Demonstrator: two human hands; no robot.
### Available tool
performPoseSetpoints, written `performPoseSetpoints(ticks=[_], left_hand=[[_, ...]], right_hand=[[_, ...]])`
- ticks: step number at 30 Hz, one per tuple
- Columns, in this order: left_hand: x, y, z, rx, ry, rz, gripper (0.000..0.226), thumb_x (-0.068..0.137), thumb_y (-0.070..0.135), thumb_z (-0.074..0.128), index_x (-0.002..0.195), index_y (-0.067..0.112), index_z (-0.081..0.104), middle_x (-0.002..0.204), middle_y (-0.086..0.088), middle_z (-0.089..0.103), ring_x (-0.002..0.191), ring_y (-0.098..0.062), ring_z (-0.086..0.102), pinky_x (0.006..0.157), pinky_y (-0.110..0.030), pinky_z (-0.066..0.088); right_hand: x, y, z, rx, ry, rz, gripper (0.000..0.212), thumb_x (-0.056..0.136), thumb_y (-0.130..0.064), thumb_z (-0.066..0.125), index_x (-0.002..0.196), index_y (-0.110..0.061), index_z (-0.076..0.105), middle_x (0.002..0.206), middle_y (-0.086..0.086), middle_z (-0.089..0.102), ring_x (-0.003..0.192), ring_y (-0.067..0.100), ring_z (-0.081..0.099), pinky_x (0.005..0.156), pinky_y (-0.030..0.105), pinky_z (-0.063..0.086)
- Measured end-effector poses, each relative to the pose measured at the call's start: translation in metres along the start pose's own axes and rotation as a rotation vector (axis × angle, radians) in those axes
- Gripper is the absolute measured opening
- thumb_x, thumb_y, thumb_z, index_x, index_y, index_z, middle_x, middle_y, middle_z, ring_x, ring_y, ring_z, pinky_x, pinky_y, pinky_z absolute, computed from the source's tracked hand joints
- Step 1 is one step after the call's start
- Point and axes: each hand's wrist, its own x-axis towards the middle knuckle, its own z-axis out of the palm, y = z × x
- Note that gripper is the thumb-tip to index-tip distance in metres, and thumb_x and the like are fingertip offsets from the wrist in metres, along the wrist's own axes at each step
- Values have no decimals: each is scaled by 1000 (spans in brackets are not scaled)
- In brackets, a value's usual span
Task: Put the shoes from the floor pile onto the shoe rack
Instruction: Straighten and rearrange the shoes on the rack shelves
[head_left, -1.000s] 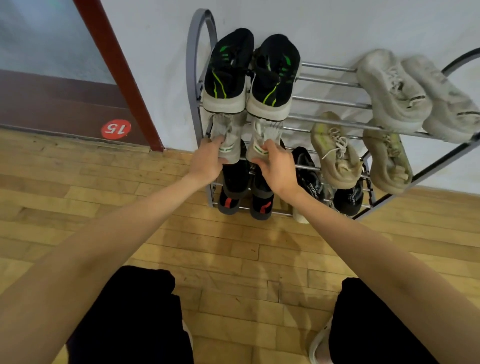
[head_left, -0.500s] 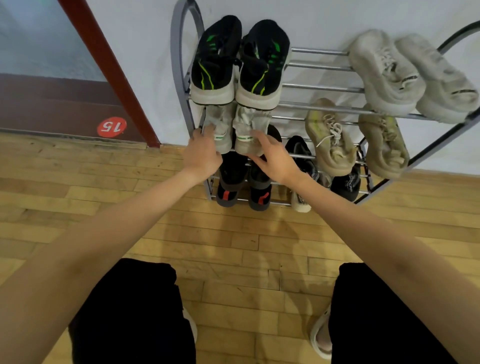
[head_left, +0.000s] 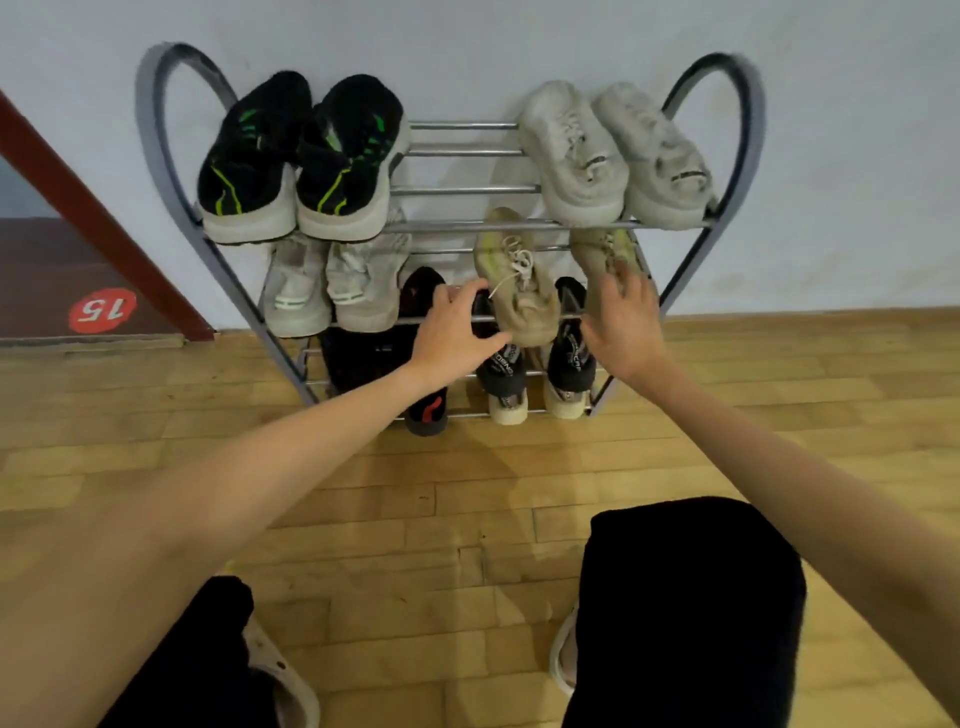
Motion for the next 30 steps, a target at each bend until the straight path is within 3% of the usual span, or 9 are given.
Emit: performPoseSetpoints(ticks=[3, 6, 12, 17, 20, 22, 25, 28, 30], left_hand=[[14, 20, 27, -3, -56, -7, 86, 71, 62, 70, 143, 29, 34, 142, -12, 31, 120, -28, 49, 93, -32, 45], [26, 32, 49, 21, -89, -84, 83, 73, 54, 72, 143, 29, 36, 147, -16, 27, 127, -37, 44, 102, -41, 43], [38, 31, 65, 95, -19, -86, 51, 77, 37, 75, 119, 17, 57, 139, -16, 37, 120, -37, 45, 97, -38, 39], [35, 26, 67, 86, 20, 17, 28, 84, 18, 68, 109, 8, 58, 138, -16, 41, 117, -35, 48, 99, -39, 41], [38, 25, 67, 73, 77, 95, 20, 88, 6, 59, 108, 2, 58, 139, -16, 41, 121, -32, 48, 99, -31, 41], [44, 26, 66, 101, 93, 144, 6, 89, 4, 59, 93, 1, 57, 138, -17, 43, 118, -31, 51, 94, -24, 40], [55, 34, 67, 122, 77, 206, 23, 88, 5, 61, 74, 8, 43, 136, -19, 45, 109, -32, 56, 88, -29, 45], [66, 45, 77, 154, 64, 179, 17, 88, 10, 62, 81, 8, 47, 135, -20, 43, 101, -32, 58, 88, -39, 48], [73, 48, 86, 172, 52, 121, 19, 87, 15, 64, 99, 4, 54, 131, -20, 45, 98, -32, 58, 88, -40, 48]], right_hand=[[6, 28, 5, 63, -156, 153, 61, 90, -32, 58, 143, -12, 34, 147, 27, 32, 140, 45, 21, 112, 55, 27], [12, 44, 15, 81, -266, 155, 51, 91, -33, 59, 136, -15, 42, 144, 25, 34, 136, 45, 29, 109, 53, 34], [14, 51, 29, 38, -154, 71, 29, 95, -19, 52, 121, -10, 59, 141, 20, 41, 121, 42, 44, 103, 47, 38], [21, 52, 31, 91, -37, 68, 26, 95, -15, 53, 116, -5, 63, 134, 22, 46, 120, 43, 43, 102, 51, 38], [23, 55, 32, 124, -59, 84, 27, 95, -17, 55, 117, -6, 65, 131, 21, 48, 121, 42, 42, 103, 48, 37], [22, 57, 32, 158, -76, 79, 30, 94, -21, 57, 120, -7, 64, 132, 21, 48, 123, 40, 43, 104, 46, 36], [22, 59, 30, 182, -88, 82, 34, 94, -25, 58, 123, -8, 63, 133, 22, 48, 125, 41, 42, 106, 45, 35], [21, 59, 29, 166, -102, 80, 35, 94, -25, 57, 124, -8, 61, 132, 23, 48, 124, 43, 42, 106, 47, 36], [23, 59, 28, 132, -123, 71, 35, 95, -26, 56, 125, -8, 61, 132, 23, 48, 123, 43, 43, 106, 46, 35]])
